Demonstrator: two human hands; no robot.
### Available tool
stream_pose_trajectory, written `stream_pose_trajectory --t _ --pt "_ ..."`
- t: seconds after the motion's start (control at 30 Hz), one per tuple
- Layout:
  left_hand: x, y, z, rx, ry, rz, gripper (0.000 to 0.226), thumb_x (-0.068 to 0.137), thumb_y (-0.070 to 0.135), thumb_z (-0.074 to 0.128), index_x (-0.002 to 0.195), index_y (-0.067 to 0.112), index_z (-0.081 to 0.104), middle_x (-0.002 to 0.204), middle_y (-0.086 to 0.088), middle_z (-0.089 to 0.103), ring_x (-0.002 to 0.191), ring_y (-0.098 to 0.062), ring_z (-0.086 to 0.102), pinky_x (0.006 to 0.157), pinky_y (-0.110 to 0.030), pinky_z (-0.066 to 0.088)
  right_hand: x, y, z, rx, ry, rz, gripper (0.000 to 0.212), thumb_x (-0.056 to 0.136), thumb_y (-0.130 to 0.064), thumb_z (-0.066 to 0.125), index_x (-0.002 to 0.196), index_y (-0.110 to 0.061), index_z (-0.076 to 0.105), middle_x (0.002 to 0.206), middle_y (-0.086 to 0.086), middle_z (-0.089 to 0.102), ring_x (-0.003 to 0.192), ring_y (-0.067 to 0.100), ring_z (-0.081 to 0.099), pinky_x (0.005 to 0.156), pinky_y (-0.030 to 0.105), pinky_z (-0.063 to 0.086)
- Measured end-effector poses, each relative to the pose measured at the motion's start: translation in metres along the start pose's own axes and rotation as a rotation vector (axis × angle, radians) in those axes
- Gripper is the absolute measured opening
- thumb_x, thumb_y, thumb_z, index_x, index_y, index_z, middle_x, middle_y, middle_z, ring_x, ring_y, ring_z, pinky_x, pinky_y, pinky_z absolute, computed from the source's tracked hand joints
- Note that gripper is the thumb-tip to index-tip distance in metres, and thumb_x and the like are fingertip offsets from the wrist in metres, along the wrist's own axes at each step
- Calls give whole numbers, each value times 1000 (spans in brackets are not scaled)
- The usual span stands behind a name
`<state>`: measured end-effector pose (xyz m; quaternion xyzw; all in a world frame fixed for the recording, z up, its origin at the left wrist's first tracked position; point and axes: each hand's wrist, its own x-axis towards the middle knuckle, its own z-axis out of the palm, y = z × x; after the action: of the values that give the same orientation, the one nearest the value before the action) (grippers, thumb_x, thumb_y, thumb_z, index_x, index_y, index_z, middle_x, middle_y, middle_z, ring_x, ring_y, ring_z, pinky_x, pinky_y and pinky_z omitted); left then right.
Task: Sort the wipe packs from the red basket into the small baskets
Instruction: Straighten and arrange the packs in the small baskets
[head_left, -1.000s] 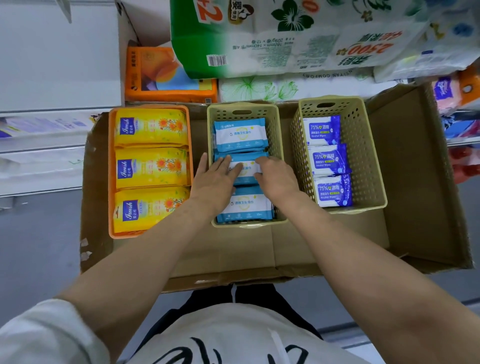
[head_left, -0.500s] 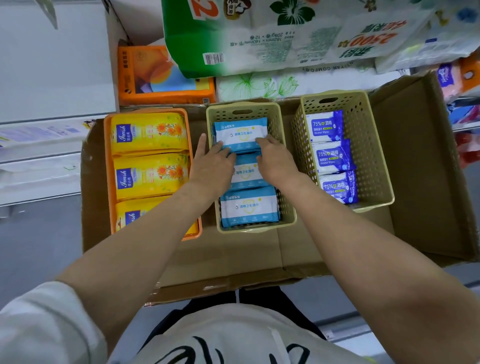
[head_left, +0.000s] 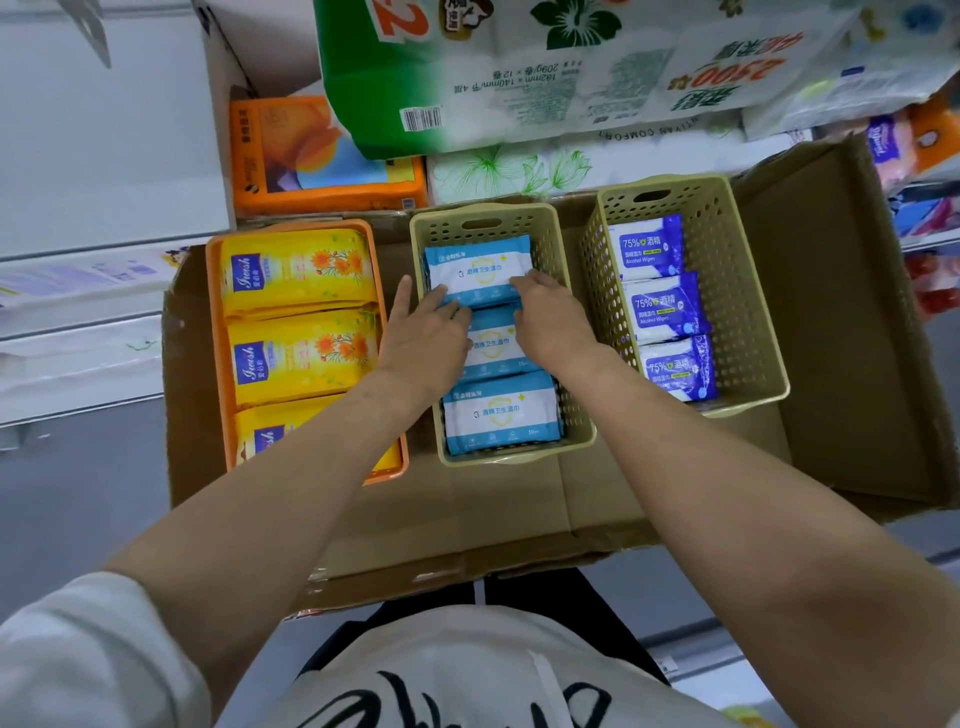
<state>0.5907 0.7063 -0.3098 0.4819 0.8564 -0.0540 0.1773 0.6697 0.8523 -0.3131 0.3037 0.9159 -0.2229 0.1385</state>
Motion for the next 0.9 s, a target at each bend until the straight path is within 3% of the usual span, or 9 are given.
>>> stream_pose_trajectory --t 0.17,0.37,0.53,0.6,0.73,0.83,0.9 --pt "0 4 -1 -12 8 -27 54 102 33 42 151 17 29 158 -3 31 149 -20 19 119 -52 -3 -1 -2 -2 7 -12 7 53 92 -3 56 144 -8 43 149 13 40 132 31 44 106 37 39" --pt "5 17 -10 -45 18 -114 49 102 36 41 147 17 36 153 -3 40 147 -22 24 120 -52 -1 -3 3 -20 52 -25 -50 50 95 -14 56 144 -12 44 147 11 44 128 29 49 102 38 44" --pt "28 62 -39 -251 151 -145 50 100 33 47 145 11 40 154 -13 37 143 -31 29 117 -45 20 -4 39 -68 260 299 -170 36 91 -16 55 127 -16 61 120 9 66 107 28 63 89 40 51" --pt "44 95 -52 -407 210 -144 50 99 28 52 144 9 41 154 -17 35 140 -34 32 114 -43 27 0 75 -89 329 346 -124 35 91 -14 56 124 -14 64 121 7 67 107 26 65 92 40 51" --pt "75 170 -60 -562 250 -71 51 96 22 57 143 11 42 149 -13 40 135 -32 41 110 -42 36 4 167 -114 162 162 137 35 95 -23 60 129 -15 62 126 10 66 116 29 60 97 37 48" --pt "95 208 -49 -545 109 -83 52 97 21 57 145 10 41 154 -13 33 138 -31 37 111 -42 36 1 199 -109 100 -50 106 38 95 -25 61 132 -17 60 130 12 63 120 32 57 100 38 46" --pt "103 225 -37 -395 -35 -114 53 96 20 57 145 11 40 155 -12 33 139 -30 36 111 -42 37 1 208 -102 74 -154 32 41 96 -23 60 137 -18 56 138 11 58 126 30 54 105 36 41"
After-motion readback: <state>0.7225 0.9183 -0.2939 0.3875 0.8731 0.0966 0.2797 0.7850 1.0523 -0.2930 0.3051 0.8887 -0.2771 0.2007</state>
